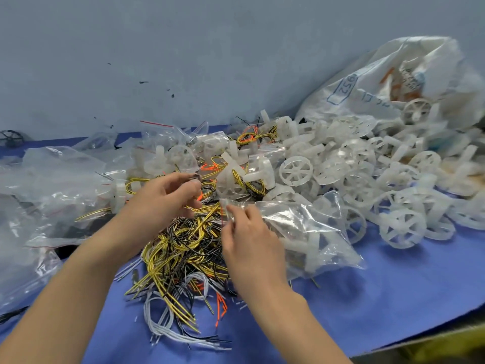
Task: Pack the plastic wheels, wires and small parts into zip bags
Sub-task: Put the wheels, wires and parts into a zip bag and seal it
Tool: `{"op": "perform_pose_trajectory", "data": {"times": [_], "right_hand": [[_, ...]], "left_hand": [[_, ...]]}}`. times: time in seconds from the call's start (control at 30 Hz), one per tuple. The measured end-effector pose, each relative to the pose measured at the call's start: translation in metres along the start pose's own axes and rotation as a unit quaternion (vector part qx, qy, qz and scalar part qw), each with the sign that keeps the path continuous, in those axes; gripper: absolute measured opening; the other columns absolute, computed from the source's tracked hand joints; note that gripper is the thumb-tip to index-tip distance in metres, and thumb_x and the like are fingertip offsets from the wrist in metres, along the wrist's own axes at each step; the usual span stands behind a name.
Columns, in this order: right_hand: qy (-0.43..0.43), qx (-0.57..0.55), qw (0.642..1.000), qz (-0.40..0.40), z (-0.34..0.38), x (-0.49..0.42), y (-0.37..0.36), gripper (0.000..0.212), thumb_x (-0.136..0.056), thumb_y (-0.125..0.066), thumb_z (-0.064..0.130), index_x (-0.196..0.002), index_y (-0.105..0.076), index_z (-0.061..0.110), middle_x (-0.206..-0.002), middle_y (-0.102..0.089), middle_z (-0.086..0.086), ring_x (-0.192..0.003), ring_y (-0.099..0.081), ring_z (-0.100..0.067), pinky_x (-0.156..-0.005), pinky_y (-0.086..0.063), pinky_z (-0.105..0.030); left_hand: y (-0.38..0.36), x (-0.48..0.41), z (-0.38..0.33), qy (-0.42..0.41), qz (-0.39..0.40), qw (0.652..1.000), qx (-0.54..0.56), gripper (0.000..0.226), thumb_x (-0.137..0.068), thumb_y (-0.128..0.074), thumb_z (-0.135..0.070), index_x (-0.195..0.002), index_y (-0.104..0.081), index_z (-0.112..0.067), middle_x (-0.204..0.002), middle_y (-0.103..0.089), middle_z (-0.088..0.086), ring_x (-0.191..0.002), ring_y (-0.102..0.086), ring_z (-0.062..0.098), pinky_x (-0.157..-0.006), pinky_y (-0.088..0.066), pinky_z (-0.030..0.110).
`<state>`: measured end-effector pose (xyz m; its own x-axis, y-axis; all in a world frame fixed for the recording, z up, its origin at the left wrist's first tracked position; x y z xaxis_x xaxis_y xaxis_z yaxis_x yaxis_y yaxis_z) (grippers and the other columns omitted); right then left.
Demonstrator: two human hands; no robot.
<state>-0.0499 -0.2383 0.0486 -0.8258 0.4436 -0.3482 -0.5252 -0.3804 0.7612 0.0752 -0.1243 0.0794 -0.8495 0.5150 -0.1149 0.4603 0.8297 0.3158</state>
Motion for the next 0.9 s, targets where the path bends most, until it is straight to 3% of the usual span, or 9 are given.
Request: {"op": "perform_pose_trajectory", "data": {"times": [0.1,0.23,0.33,0.43,0.53,0.63,0.73,0.83,0.9], "right_hand": [[0.001,0.01,1.0,-0.004,0.003,0.003,-0.002,0.033,-0.102,-0.038,0.032,-0.132,-0.049,0.026,-0.115,-0.048,0.001,-0.089,-0.063,-0.027,-0.06,-0.034,-0.034],[0.01,-0.002,1.0,-0.012,0.006,0.006,0.002,0.031,-0.102,-0.039,0.031,-0.131,-0.05,0.026,-0.113,-0.048,0.001,-0.088,-0.062,-0.026,-0.058,-0.035,-0.034],[0.0,-0.021,0.999,-0.037,0.001,0.002,0.011,0.033,-0.101,-0.041,0.03,-0.131,-0.053,0.025,-0.114,-0.051,0.0,-0.09,-0.063,-0.028,-0.062,-0.034,-0.034],[-0.04,-0.066,0.995,-0.061,-0.014,-0.006,0.022,0.035,-0.102,-0.041,0.03,-0.134,-0.055,0.028,-0.118,-0.053,0.004,-0.095,-0.06,-0.021,-0.069,-0.039,-0.033],[-0.08,-0.131,0.983,-0.1,-0.029,-0.009,0.036,0.035,-0.101,-0.043,0.029,-0.132,-0.059,0.028,-0.118,-0.056,0.007,-0.096,-0.057,-0.015,-0.074,-0.039,-0.029],[-0.079,-0.152,0.977,-0.124,-0.032,-0.008,0.044,0.033,-0.101,-0.046,0.029,-0.129,-0.063,0.03,-0.111,-0.056,0.009,-0.089,-0.054,-0.01,-0.07,-0.031,-0.024],[-0.055,-0.147,0.978,-0.14,-0.027,-0.005,0.048,0.031,-0.099,-0.049,0.031,-0.126,-0.065,0.032,-0.103,-0.053,0.01,-0.084,-0.051,-0.008,-0.068,-0.035,-0.025],[-0.029,-0.12,0.981,-0.152,-0.019,-0.001,0.052,0.03,-0.099,-0.051,0.032,-0.125,-0.066,0.032,-0.101,-0.052,0.007,-0.079,-0.053,-0.013,-0.067,-0.043,-0.032],[-0.012,-0.091,0.983,-0.158,-0.013,0.001,0.052,0.029,-0.098,-0.052,0.03,-0.124,-0.066,0.03,-0.101,-0.051,0.005,-0.076,-0.057,-0.019,-0.063,-0.046,-0.037]], "left_hand": [[-0.017,0.002,0.006,0.09,0.045,0.981,0.169,0.031,-0.087,-0.064,-0.028,-0.106,-0.067,-0.003,-0.091,-0.071,0.013,-0.074,-0.07,0.02,-0.06,-0.057,0.025],[-0.022,0.004,0.017,0.154,0.057,0.967,0.195,0.029,-0.095,-0.057,-0.021,-0.109,-0.064,0.003,-0.089,-0.072,0.018,-0.069,-0.07,0.02,-0.055,-0.057,0.024],[-0.025,0.007,0.019,0.172,0.067,0.966,0.181,0.028,-0.099,-0.049,-0.017,-0.109,-0.064,0.006,-0.082,-0.072,0.017,-0.06,-0.067,0.018,-0.051,-0.057,0.024],[-0.04,0.019,0.008,0.166,0.143,0.963,0.157,0.032,-0.101,-0.046,-0.019,-0.113,-0.062,0.007,-0.084,-0.07,0.016,-0.06,-0.063,0.017,-0.05,-0.054,0.023],[-0.058,0.031,-0.007,0.125,0.212,0.966,0.078,0.034,-0.1,-0.046,-0.023,-0.112,-0.061,0.006,-0.095,-0.071,0.018,-0.064,-0.061,0.018,-0.054,-0.053,0.023],[-0.071,0.033,-0.022,0.065,0.211,0.975,0.035,0.03,-0.102,-0.045,-0.024,-0.11,-0.066,-0.005,-0.1,-0.073,0.013,-0.066,-0.06,0.019,-0.055,-0.051,0.024],[-0.082,0.028,-0.028,0.034,0.175,0.984,0.017,0.027,-0.103,-0.045,-0.025,-0.106,-0.068,-0.011,-0.086,-0.073,0.003,-0.058,-0.059,0.019,-0.047,-0.048,0.023],[-0.096,0.024,-0.017,0.043,0.17,0.984,-0.043,0.03,-0.105,-0.041,-0.028,-0.101,-0.069,-0.018,-0.06,-0.062,0.007,-0.052,-0.05,0.025,-0.039,-0.039,0.022],[-0.106,0.025,-0.007,0.052,0.186,0.979,-0.066,0.03,-0.103,-0.041,-0.021,-0.101,-0.07,-0.017,-0.056,-0.057,0.01,-0.049,-0.047,0.023,-0.036,-0.033,0.02]]}}
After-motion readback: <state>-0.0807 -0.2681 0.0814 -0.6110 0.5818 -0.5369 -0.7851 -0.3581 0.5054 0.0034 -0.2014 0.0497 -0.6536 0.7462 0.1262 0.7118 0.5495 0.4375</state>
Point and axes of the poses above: each hand's wrist, its own x-axis away from the middle knuckle, its own y-axis out of the back of the hand, z = x × y, the point moved 8 cm from there along -x, towards the middle knuckle
